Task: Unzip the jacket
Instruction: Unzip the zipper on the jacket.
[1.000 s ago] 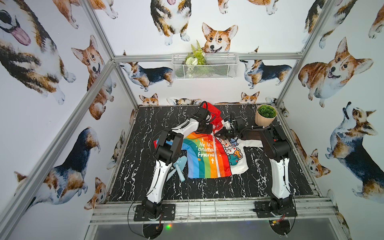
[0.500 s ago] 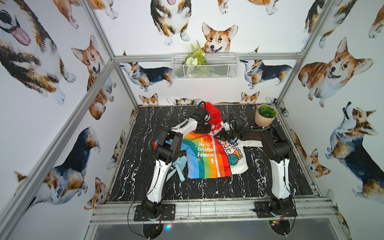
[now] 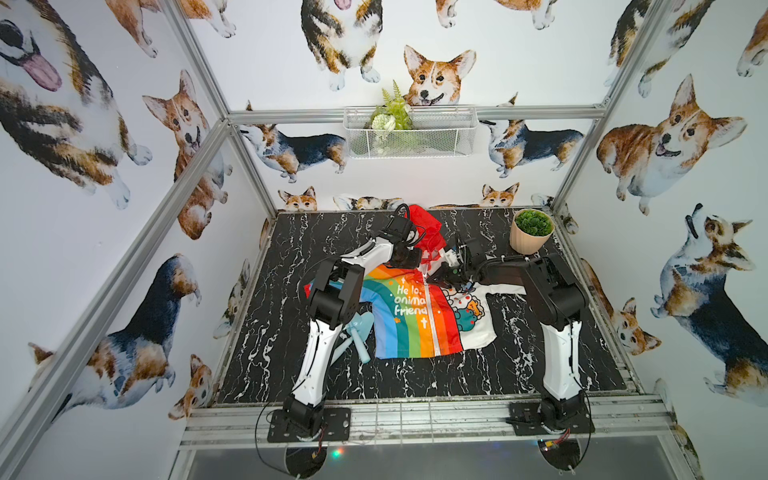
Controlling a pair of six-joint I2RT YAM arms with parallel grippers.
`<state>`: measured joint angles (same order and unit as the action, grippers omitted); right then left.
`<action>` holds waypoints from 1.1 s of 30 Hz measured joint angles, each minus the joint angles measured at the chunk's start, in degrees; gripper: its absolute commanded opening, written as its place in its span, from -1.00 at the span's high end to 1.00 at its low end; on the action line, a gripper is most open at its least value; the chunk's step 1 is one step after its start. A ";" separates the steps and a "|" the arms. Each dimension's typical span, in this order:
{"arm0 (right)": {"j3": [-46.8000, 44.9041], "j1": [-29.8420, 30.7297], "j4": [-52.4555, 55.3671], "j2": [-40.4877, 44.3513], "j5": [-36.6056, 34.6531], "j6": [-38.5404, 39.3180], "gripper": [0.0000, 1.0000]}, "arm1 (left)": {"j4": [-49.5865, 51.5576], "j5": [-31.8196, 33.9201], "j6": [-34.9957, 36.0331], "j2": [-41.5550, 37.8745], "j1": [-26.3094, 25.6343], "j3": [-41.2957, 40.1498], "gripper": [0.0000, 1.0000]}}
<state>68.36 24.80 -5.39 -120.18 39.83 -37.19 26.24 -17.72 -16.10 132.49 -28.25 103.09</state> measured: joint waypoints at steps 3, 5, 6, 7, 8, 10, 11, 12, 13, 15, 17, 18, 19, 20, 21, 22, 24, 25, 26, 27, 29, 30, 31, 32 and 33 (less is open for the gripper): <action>-1.16 0.48 0.35 1.22 -1.05 0.48 1.00 | -0.26 -0.42 0.02 -0.63 0.00 -0.63 1.00; -1.88 1.09 0.98 2.03 -1.73 1.07 1.00 | -0.74 -0.79 -0.04 -1.05 0.00 -1.16 1.00; -2.36 1.42 1.16 2.51 -2.16 1.29 1.00 | -1.03 -1.05 -0.20 -1.33 0.00 -1.51 1.00; -2.67 1.60 1.27 2.82 -2.40 1.36 1.00 | -1.14 -1.20 -0.20 -1.49 0.00 -1.70 1.00; -3.04 1.84 1.38 3.17 -2.82 1.46 1.00 | -1.42 -1.49 -0.22 -1.73 0.02 -2.05 1.00; -3.76 2.27 1.36 3.78 -3.56 1.49 1.00 | -1.64 -1.81 -0.46 -2.10 0.04 -2.58 1.00; -4.04 2.49 1.36 4.04 -3.80 1.51 1.00 | -1.81 -1.97 -0.57 -2.21 0.04 -2.75 1.00; -4.33 2.60 1.29 4.26 -4.04 1.51 1.00 | -2.03 -2.12 -0.57 -2.36 0.04 -2.97 1.00; -4.66 2.71 1.29 4.55 -4.04 1.51 1.00 | -2.12 -2.14 -0.57 -2.43 0.04 -3.04 1.00; -5.55 3.04 1.36 5.35 -4.57 1.51 1.00 | -2.38 -2.34 -0.57 -2.56 0.04 -3.21 1.00; -6.32 3.34 1.40 6.12 -5.11 1.55 1.00 | -2.45 -2.36 -0.57 -2.62 0.04 -3.23 1.00; -6.78 3.43 1.40 6.51 -5.31 1.64 1.00 | -2.45 -2.34 -0.57 -2.62 0.04 -3.23 1.00; -7.15 3.61 1.46 6.86 -5.44 1.66 1.00 | -2.56 -2.34 -0.57 -2.64 0.04 -3.23 1.00; -7.54 3.67 1.57 7.26 -5.55 1.68 1.00 | -2.60 -2.34 -0.57 -2.64 0.04 -3.26 1.00; -7.76 3.69 1.68 7.54 -5.75 1.68 1.00 | -2.62 -2.34 -0.57 -2.64 0.04 -3.26 1.00; -8.31 3.69 1.73 8.13 -6.10 1.70 1.00 | -2.67 -2.34 -0.57 -2.67 0.04 -3.28 1.00; -9.14 3.74 2.29 9.33 -6.56 1.73 1.00 | -2.78 -2.34 -0.57 -2.82 0.04 -3.34 1.00; -9.44 3.76 2.47 9.88 -6.84 1.79 1.00 | -2.78 -2.32 -0.57 -2.86 0.04 -3.37 1.00; -9.77 3.82 2.69 10.36 -7.04 1.97 1.00 | -2.80 -2.32 -0.57 -2.91 0.04 -3.37 1.00; -10.21 3.96 2.84 10.95 -7.26 2.34 1.00 | -2.80 -2.29 -0.57 -2.95 0.04 -3.39 1.00; -11.21 4.07 3.15 12.04 -7.85 2.49 1.00 | -2.91 -2.27 -0.57 -2.99 0.04 -3.48 1.00; -11.45 4.09 3.19 12.26 -7.96 2.51 1.00 | -2.93 -2.27 -0.57 -3.02 0.04 -3.52 1.00; -11.98 4.11 3.28 12.68 -8.22 2.51 1.00 | -2.99 -2.29 -0.57 -3.08 0.04 -3.61 1.00; -12.33 4.20 3.41 12.98 -8.28 2.51 1.00 | -3.06 -2.27 -0.57 -3.21 0.04 -3.69 1.00; -12.55 4.20 3.41 13.14 -8.31 2.54 1.00 | -3.17 -2.23 -0.57 -3.39 0.04 -3.78 1.00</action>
<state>55.81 28.99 -1.98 -107.04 31.53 -34.65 23.07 -19.94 -16.67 129.10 -28.21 99.31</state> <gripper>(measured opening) 0.049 0.070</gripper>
